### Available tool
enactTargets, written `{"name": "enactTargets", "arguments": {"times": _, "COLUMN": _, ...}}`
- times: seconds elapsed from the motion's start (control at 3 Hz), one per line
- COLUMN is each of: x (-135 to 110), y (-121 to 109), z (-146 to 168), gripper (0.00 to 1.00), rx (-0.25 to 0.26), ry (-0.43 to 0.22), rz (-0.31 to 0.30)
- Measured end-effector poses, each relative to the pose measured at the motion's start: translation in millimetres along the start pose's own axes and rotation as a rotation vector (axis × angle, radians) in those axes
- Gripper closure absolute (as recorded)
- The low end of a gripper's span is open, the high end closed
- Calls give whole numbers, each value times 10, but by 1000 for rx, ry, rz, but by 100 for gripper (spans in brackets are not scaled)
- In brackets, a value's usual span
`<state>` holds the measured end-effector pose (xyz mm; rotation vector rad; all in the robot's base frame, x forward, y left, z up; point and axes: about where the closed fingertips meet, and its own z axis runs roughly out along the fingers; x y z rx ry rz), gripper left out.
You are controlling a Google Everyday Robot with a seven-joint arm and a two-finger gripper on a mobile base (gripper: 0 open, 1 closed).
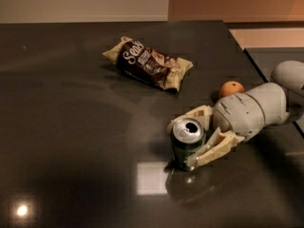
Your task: Place green can upright
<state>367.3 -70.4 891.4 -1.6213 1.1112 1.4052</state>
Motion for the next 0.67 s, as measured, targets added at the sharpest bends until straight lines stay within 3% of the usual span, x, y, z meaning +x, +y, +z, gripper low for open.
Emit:
{"name": "enactTargets", "arguments": {"times": 0.33, "x": 1, "y": -42, "z": 13, "gripper": 0, "rx": 13, "ry": 4, "rz": -1}}
{"name": "enactTargets", "arguments": {"times": 0.67, "x": 1, "y": -42, "z": 13, "gripper": 0, "rx": 14, "ry": 4, "rz": -1}}
